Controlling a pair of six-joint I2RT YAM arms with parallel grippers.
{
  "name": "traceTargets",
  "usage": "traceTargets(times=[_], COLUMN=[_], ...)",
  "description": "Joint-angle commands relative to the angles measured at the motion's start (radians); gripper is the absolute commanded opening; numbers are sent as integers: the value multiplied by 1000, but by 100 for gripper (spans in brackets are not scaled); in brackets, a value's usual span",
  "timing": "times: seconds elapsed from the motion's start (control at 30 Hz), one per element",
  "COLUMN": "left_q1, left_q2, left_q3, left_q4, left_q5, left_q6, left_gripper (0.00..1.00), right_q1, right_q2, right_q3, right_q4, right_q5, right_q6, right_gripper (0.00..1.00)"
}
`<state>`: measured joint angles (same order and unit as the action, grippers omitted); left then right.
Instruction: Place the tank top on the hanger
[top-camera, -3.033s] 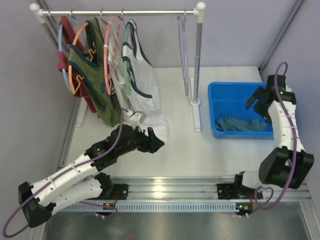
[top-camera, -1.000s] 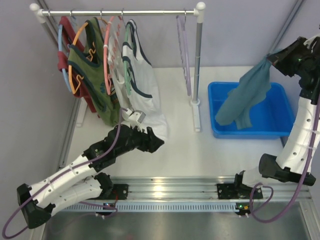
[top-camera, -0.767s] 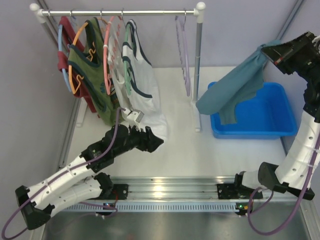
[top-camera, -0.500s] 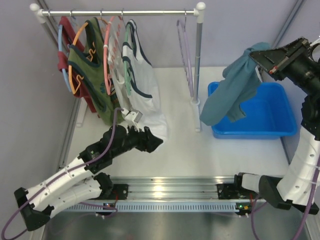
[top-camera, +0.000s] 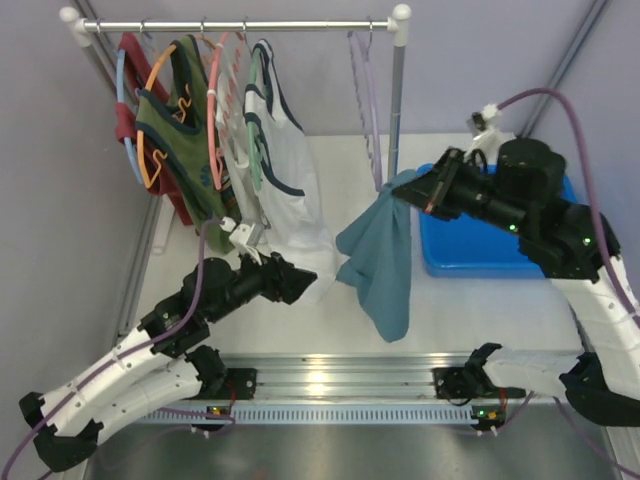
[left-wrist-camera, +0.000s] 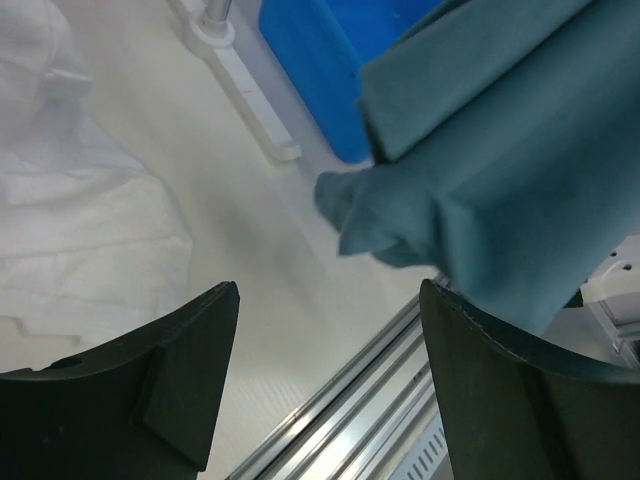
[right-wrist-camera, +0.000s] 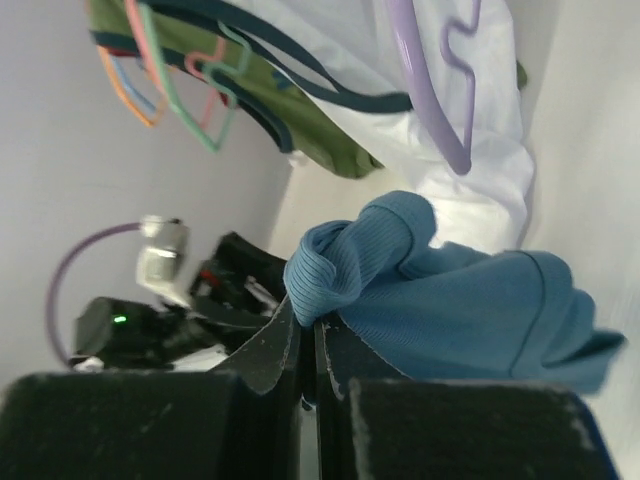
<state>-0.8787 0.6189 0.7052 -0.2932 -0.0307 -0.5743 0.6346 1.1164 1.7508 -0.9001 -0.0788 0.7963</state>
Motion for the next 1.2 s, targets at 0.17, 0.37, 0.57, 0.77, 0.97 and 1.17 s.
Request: traceTargets(times=[0.17, 0.37, 0.57, 0.77, 0.97, 1.17], left_q1=[-2, -2, -2, -2, -2, -2], left_q2=[-113, -114, -28, 25, 183, 320], left_q3=[25, 66, 83, 45, 28, -16], left_q4=[-160, -314, -374, -253, -184, -18], left_q5=[-364, -555, -554, -373, -174, -107], left_q6=[-99, -167, -191, -115, -91, -81], left_gripper=[79, 80, 81, 82, 81, 81], right_q1=[376, 574, 643, 649, 576, 436], right_q2=[106, 345, 392, 225, 59, 28], right_q3=[-360, -418, -410, -537, -737, -869], right_q4=[253, 397, 425, 345, 251, 315], right_q5=[290, 287, 298, 441, 514, 461], right_q6=[90, 113, 72, 115, 242, 216], right_gripper=[0, 4, 55, 75, 64, 53])
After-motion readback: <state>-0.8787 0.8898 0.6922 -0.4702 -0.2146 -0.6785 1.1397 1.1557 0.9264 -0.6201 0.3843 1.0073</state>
